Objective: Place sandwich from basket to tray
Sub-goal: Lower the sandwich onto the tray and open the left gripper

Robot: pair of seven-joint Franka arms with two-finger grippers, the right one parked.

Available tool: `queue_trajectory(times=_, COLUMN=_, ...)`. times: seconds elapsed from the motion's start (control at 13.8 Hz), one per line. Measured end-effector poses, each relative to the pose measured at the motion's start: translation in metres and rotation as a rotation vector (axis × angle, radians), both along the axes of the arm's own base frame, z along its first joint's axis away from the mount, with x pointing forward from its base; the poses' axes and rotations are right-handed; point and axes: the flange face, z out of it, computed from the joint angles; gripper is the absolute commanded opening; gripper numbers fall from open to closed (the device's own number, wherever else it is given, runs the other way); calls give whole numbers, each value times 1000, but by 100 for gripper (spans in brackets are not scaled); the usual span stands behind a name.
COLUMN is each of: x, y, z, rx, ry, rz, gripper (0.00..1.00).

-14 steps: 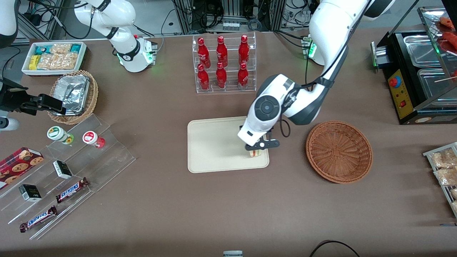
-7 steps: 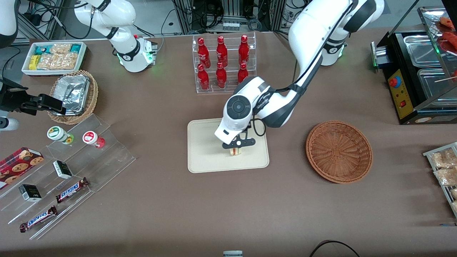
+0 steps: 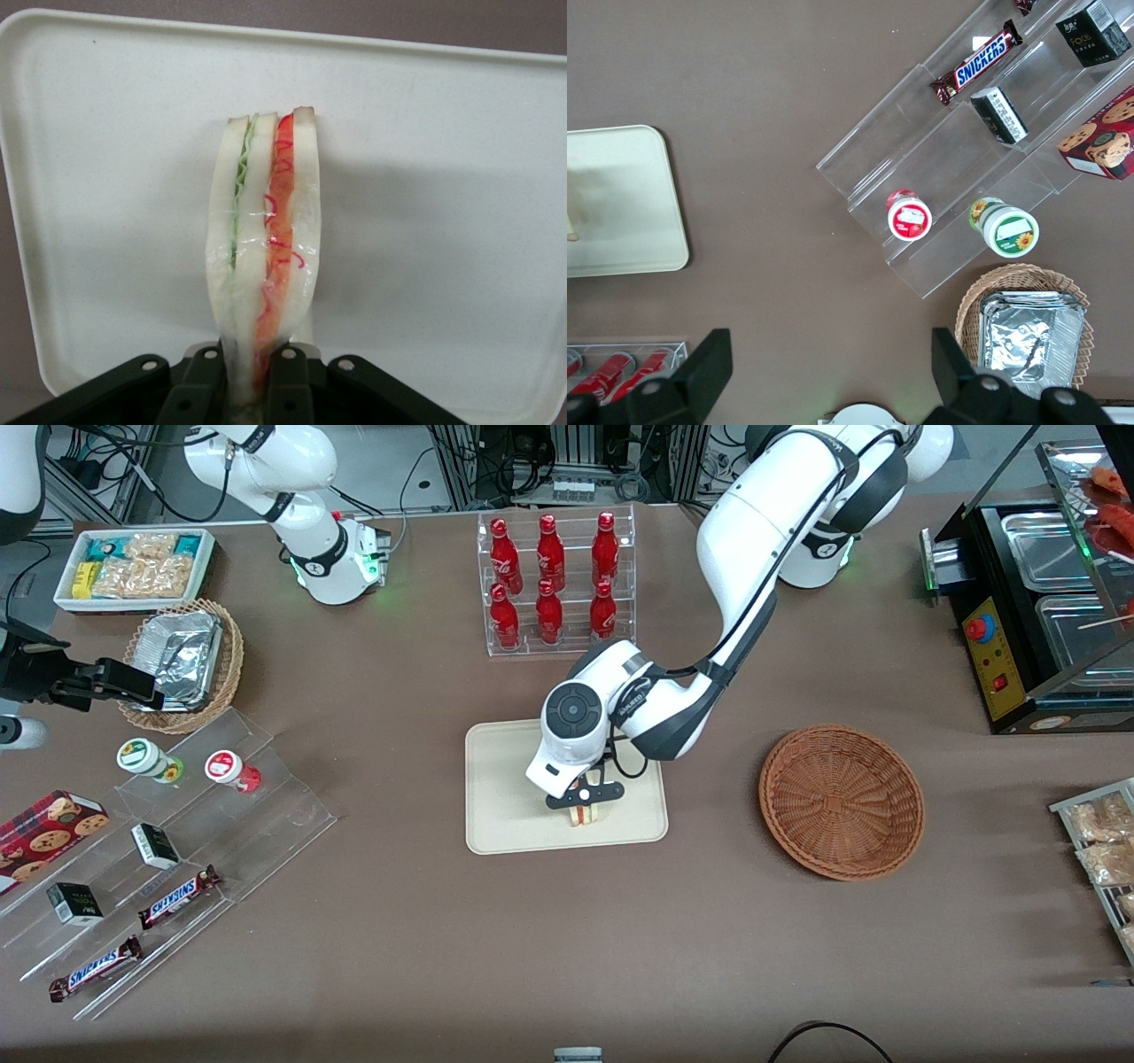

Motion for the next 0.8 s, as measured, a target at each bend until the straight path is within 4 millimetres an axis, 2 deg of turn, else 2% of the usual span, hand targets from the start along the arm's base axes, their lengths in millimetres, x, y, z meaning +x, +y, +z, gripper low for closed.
queue_trajectory(times=0.65, x=-2, y=-1, z=-5, rx=12, ry=4, rz=40, gripper=0)
queue_trajectory(times=0.73, x=-2, y=-1, z=-6, rx=13, ry=5, rz=43, gripper=2)
queue_trajectory(times=0.8, x=-2, y=-1, z=-8, rx=15, ry=7, rz=45, gripper=16)
